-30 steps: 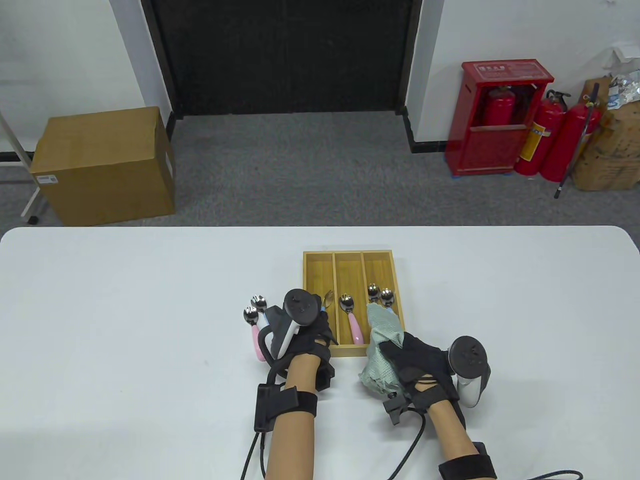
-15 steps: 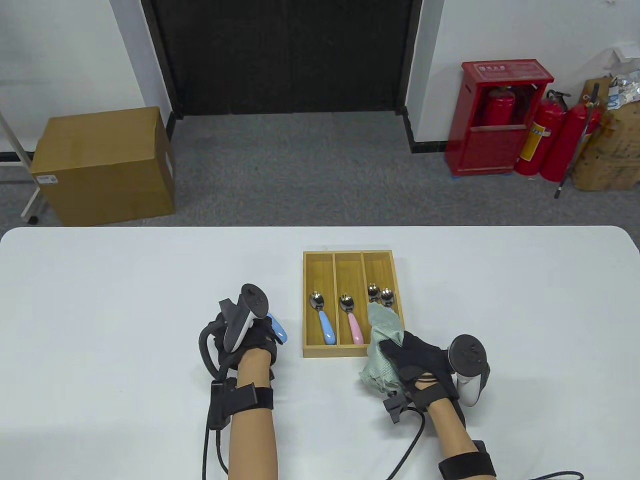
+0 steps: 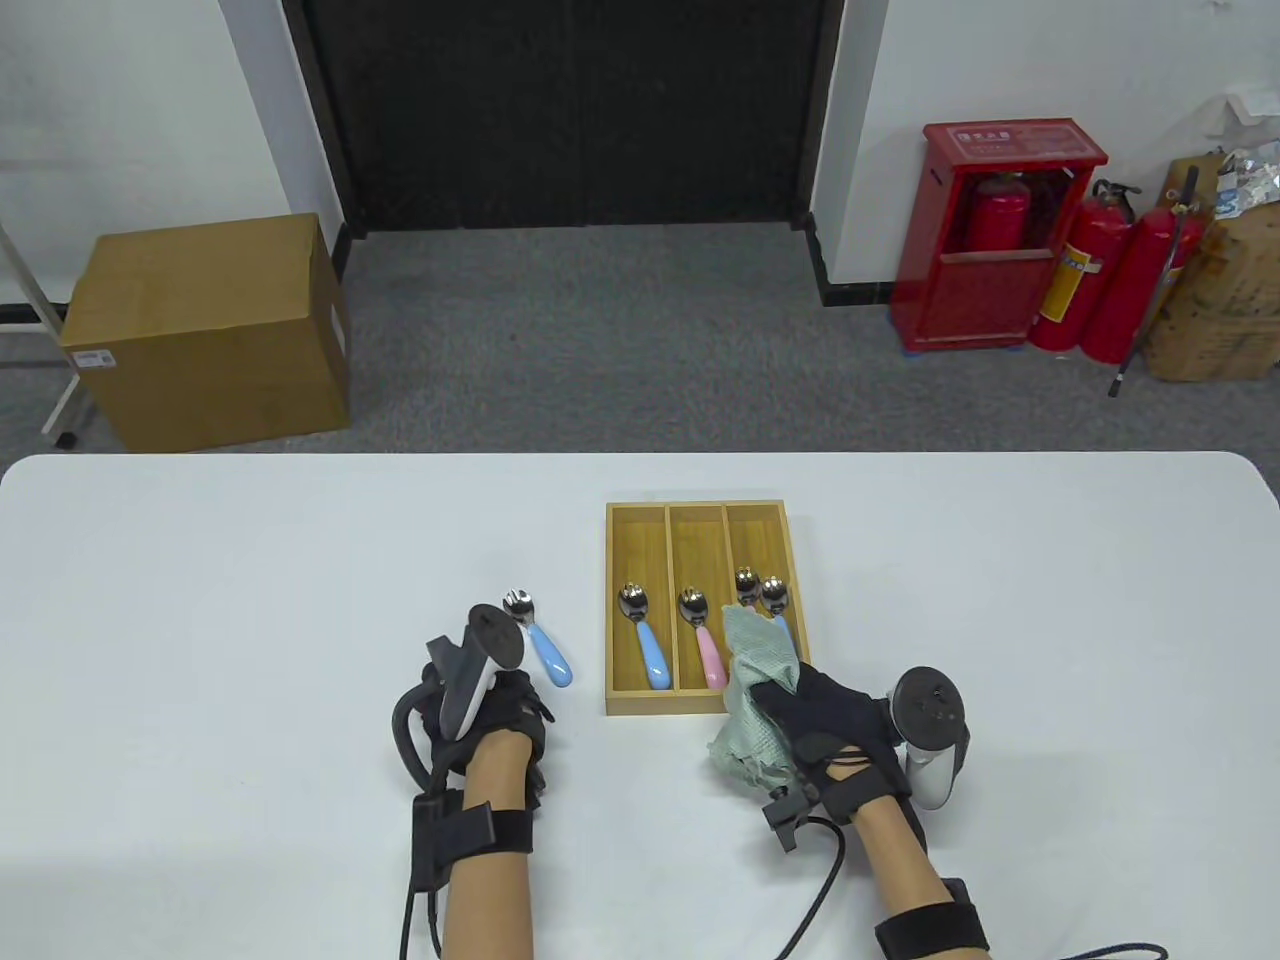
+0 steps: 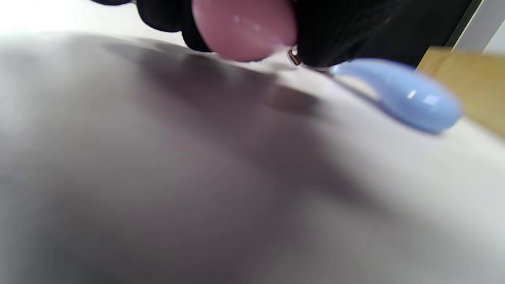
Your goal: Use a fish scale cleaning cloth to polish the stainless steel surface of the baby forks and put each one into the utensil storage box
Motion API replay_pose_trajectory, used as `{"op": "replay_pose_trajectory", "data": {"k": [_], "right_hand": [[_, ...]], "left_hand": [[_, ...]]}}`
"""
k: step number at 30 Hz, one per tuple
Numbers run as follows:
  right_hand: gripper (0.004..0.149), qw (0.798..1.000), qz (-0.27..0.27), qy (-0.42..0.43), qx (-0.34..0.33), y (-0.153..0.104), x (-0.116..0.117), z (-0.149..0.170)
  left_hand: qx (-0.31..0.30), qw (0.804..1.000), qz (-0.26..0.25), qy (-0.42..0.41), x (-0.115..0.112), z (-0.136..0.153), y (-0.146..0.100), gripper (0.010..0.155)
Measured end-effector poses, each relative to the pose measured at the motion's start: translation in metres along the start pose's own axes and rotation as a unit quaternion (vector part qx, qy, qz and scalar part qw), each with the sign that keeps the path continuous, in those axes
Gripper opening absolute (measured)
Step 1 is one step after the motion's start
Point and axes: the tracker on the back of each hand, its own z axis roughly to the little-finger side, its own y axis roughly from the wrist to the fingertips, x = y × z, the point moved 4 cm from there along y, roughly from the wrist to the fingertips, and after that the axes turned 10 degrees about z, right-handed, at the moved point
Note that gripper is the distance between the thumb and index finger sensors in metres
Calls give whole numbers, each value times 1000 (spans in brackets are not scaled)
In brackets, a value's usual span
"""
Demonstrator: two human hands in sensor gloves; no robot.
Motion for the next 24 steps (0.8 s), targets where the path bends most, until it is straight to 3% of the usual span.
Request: {"op": "replay_pose_trajectory", "data": {"k": [4, 6, 7, 11, 14, 20, 24], "right_hand": [[47, 1000, -2, 27, 7, -1, 1, 1], [47, 999, -10, 33, 10, 0, 3, 1], [47, 999, -20, 36, 13, -1, 4, 1], [49, 998, -38, 49, 14, -3, 9, -1], [50, 998, -39, 55, 2, -3, 13, -7], [52, 997, -51, 55, -20, -8, 24, -20], [52, 995, -74, 60, -19, -10, 35, -23]], "left_hand": [[-69, 990, -36, -113, 21, 12, -29, 48], [-120, 980, -49, -153, 33, 10, -46, 47], [-174, 967, -40, -182, 38, 4, -55, 46], [-324, 910, 56, -251, 29, -25, -87, 46], [-431, 853, 197, -218, 5, -57, -108, 46], [-443, 856, 202, -174, -23, -82, -122, 47], [-416, 876, 182, -162, -30, -80, -116, 47]]}}
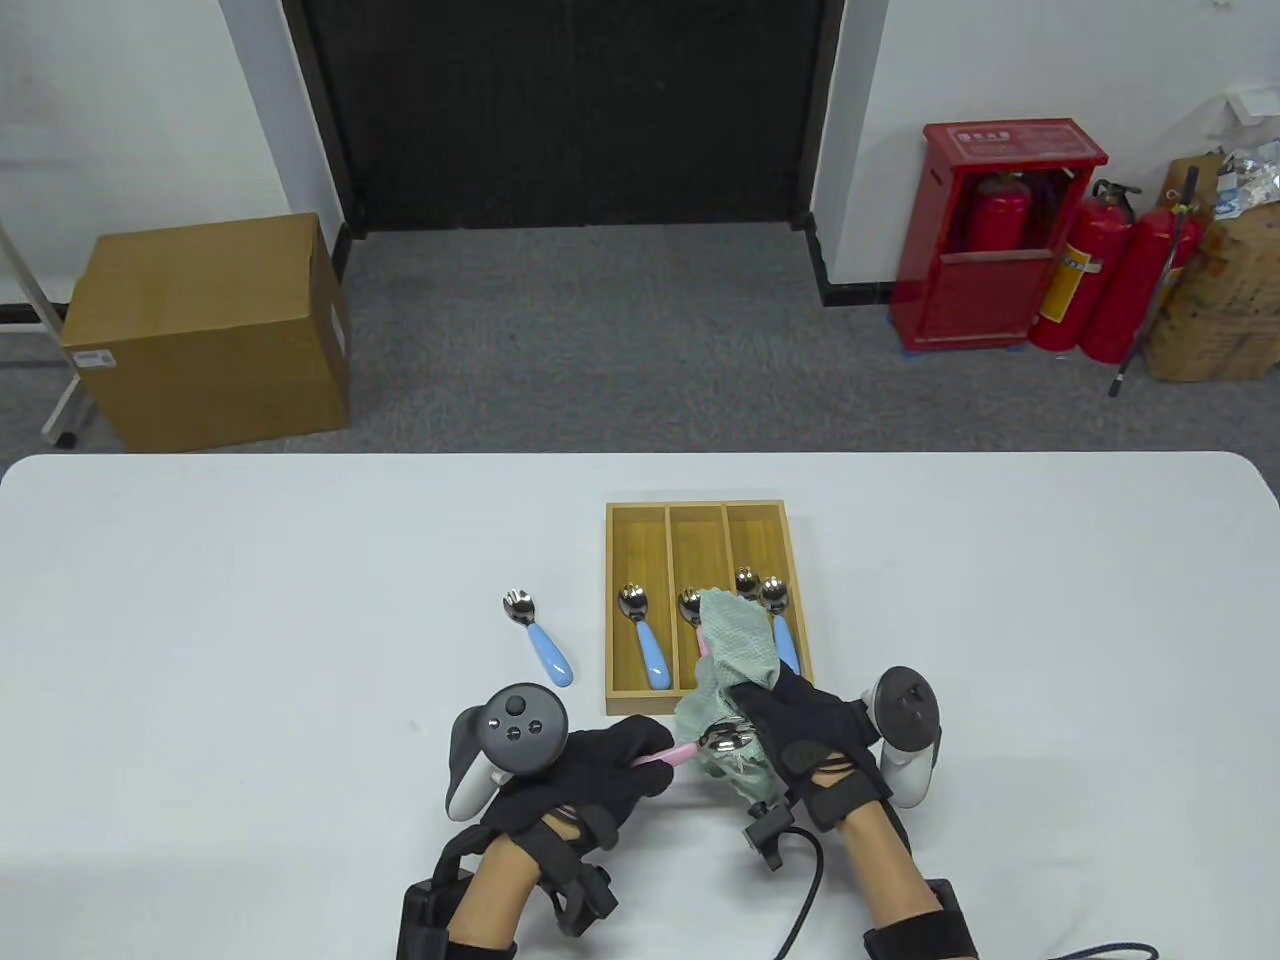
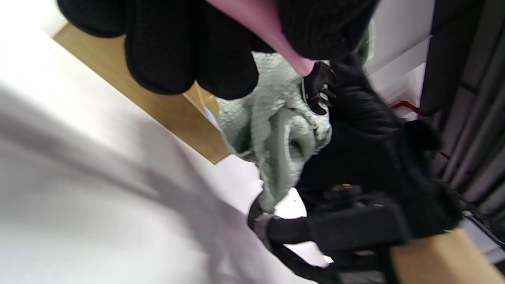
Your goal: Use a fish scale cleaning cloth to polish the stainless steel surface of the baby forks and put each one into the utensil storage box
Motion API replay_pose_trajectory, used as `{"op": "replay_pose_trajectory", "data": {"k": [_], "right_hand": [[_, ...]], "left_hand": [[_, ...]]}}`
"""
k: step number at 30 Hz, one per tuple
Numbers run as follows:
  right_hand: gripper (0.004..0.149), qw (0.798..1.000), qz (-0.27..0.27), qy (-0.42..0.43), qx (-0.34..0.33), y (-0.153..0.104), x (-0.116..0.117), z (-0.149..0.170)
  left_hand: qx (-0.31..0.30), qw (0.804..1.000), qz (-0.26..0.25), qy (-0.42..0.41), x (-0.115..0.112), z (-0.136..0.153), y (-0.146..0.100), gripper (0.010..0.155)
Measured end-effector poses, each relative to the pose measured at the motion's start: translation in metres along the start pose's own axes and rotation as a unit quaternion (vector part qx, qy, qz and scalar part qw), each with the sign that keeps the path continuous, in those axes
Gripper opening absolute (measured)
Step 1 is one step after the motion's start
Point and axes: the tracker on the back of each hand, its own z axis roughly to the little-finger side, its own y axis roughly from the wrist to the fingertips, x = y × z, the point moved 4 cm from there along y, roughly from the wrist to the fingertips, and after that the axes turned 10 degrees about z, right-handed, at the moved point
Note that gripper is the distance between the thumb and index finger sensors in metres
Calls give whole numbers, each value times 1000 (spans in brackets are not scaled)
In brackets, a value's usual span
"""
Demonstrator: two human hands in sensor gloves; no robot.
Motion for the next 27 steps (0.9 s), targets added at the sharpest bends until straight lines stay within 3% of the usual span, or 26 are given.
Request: {"op": "replay_pose_trajectory", "data": {"k": [8, 11, 13, 19, 25, 27], "right_hand": [[55, 995, -84, 51, -2, 0, 18, -2], [69, 991, -117, 71, 4, -3, 23, -2], [74, 991, -109, 78, 7, -3, 23, -1], [44, 995, -98, 27, 5, -2, 23, -7], [72, 993, -109, -32, -26, -3, 28, -17], [70, 990, -133, -40, -24, -3, 32, -17]], "left_hand": [[37, 998, -44, 6, 7, 17, -2, 47], [36, 998, -58, 10, 9, 16, -4, 47], [30, 997, -64, 14, 10, 14, -5, 47], [8, 996, -83, 23, 10, 4, -8, 47], [-30, 995, -88, 48, 9, -16, -12, 47], [-45, 994, -79, 53, 5, -22, -11, 47]]}}
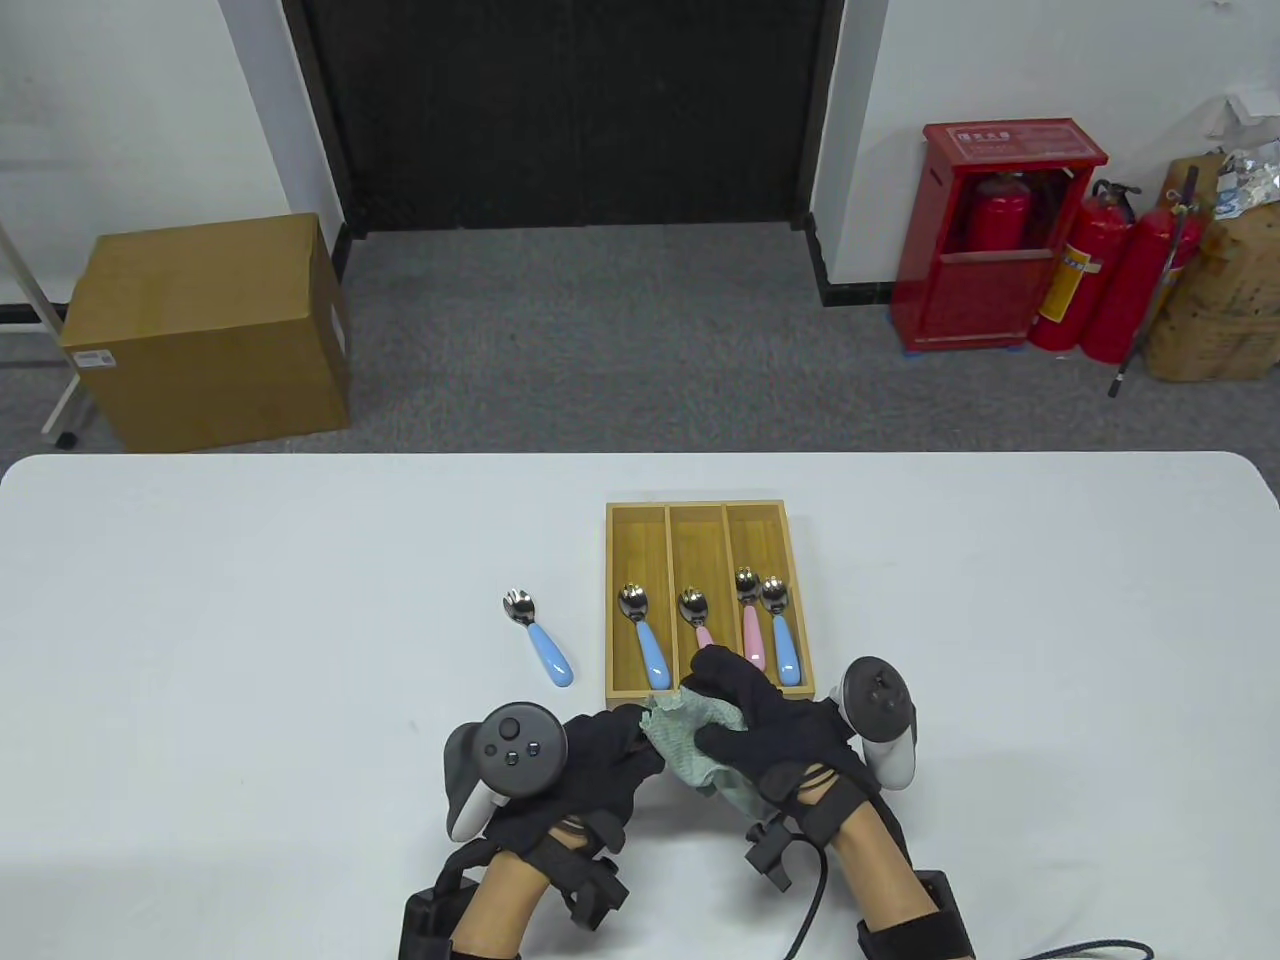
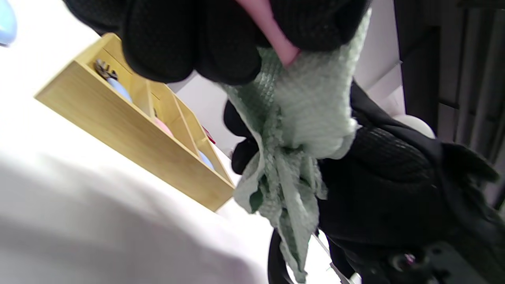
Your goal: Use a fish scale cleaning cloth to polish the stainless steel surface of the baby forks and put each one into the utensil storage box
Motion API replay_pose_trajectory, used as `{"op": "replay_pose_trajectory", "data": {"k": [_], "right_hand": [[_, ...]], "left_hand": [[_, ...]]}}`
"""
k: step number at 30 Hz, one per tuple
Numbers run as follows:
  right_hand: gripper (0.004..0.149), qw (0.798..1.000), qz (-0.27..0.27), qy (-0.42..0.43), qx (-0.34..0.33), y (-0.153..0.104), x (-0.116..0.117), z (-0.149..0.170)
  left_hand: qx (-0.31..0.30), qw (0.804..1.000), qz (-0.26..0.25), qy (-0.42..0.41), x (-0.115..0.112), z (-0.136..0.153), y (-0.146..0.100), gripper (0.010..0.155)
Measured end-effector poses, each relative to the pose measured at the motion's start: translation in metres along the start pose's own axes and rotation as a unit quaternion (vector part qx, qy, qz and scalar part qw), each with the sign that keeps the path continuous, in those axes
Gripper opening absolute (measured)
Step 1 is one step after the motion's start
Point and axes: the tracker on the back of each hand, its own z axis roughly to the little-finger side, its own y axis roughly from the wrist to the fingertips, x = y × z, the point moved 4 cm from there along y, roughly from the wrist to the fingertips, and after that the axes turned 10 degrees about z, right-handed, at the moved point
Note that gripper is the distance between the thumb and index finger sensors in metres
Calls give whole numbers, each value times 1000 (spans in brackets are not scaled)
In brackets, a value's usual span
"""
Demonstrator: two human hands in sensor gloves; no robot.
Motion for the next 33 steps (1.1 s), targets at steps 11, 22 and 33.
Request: {"op": "replay_pose_trajectory", "data": {"k": [11, 22, 33], "right_hand": [[47, 982, 49, -173, -50, -1, 0, -20], [43, 980, -5, -185, -74, 0, 8, -26], [48, 962, 38, -255, -88, -1, 8, -25]], "left_hand": [[-2, 996, -12, 90, 3, -11, -3, 46], [-15, 994, 11, 103, -1, -17, -2, 45], [-5, 994, -4, 111, 3, -12, -3, 46]]}}
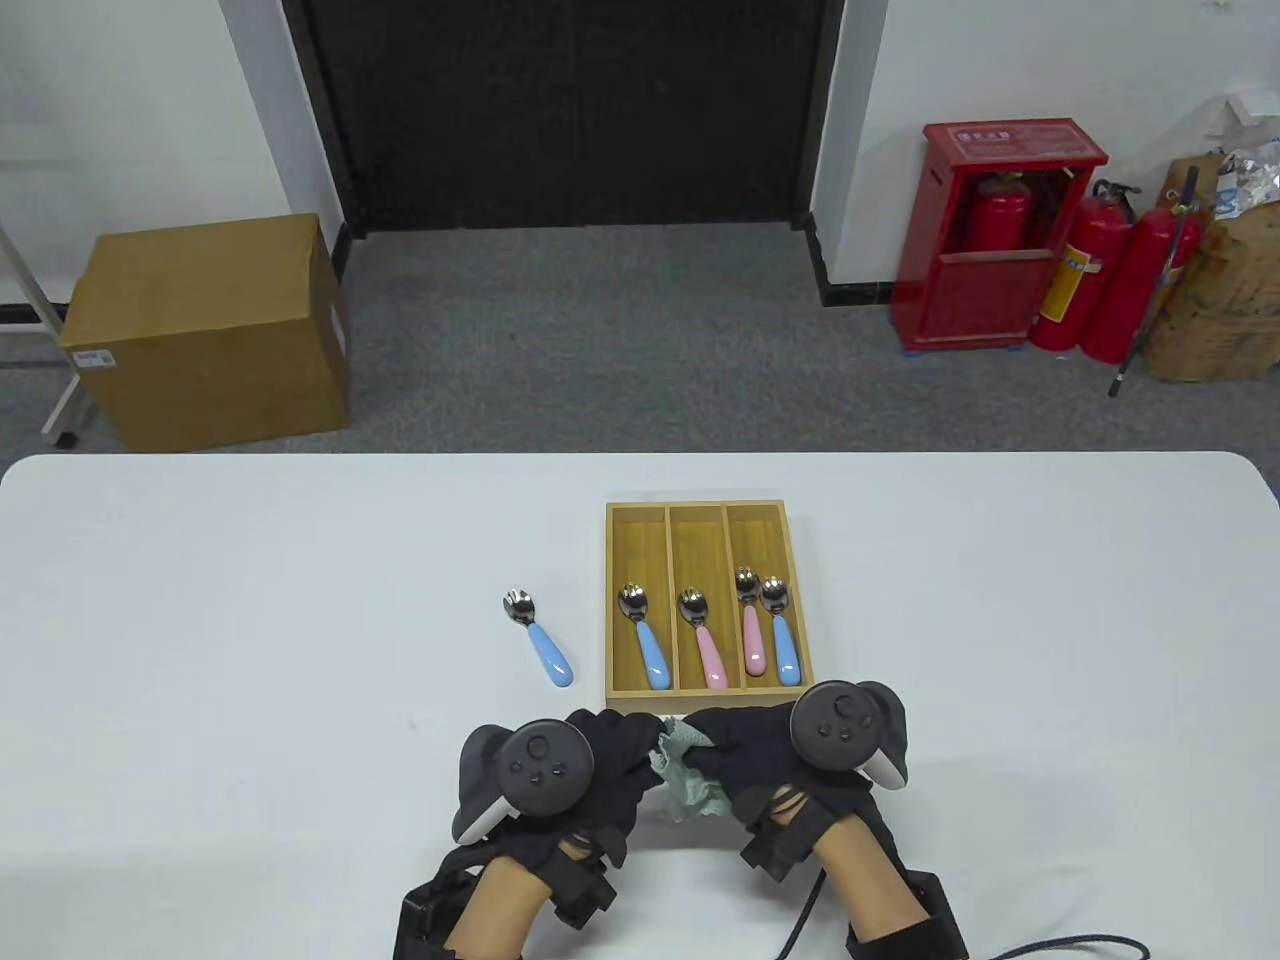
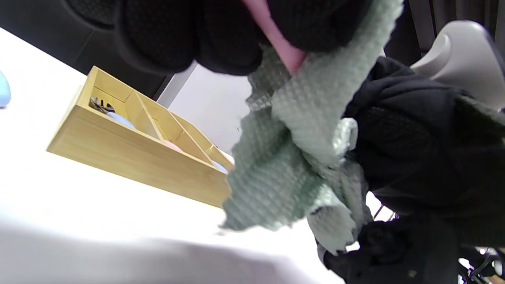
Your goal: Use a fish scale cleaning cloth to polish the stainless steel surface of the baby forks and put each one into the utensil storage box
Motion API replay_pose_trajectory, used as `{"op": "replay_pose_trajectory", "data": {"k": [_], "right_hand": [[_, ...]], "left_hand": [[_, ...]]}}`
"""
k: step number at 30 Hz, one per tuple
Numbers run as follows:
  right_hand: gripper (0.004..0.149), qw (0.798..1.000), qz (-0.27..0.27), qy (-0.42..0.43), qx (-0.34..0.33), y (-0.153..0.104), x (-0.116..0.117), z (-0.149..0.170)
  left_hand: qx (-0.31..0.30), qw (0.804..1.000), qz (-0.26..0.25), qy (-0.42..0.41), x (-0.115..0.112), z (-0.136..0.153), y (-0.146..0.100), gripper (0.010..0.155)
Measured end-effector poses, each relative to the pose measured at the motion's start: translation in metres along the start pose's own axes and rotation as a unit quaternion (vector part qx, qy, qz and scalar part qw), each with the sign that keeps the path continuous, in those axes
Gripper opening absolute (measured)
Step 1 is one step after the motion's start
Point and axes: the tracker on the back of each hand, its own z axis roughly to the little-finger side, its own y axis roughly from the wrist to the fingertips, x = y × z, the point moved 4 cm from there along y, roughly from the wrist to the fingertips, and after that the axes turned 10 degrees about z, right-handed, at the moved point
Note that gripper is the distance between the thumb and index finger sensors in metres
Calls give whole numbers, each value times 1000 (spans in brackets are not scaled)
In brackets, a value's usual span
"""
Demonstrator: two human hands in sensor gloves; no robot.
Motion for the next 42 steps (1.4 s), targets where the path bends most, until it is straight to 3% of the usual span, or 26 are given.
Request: {"op": "replay_pose_trajectory", "data": {"k": [7, 14, 17, 22, 25, 30, 36, 42], "right_hand": [[51, 997, 49, -51, 39, -3, -10, 9], [42, 996, 66, 10, 55, -3, -16, 15], [41, 996, 71, -8, 61, -4, -18, 17], [39, 984, 164, -50, 53, -10, -33, 16], [40, 981, 172, 8, 86, -14, -39, 33], [41, 971, 193, 42, 137, -22, -47, 55], [42, 965, 201, 50, 159, -25, -51, 66], [42, 962, 206, 58, 170, -27, -53, 72]], "left_hand": [[17, 1000, -11, -4, 2, 6, 0, 46], [17, 1000, -5, 5, 1, 2, 2, 47], [17, 1000, 1, 16, -1, -1, 4, 48], [36, 999, -21, 11, 8, 5, 2, 49], [72, 997, -35, -3, 18, 22, 1, 50], [169, 986, 11, 1, 13, 46, 24, 57], [263, 963, 45, 31, 9, 62, 72, 59], [325, 945, 12, 45, 13, 71, 108, 58]]}}
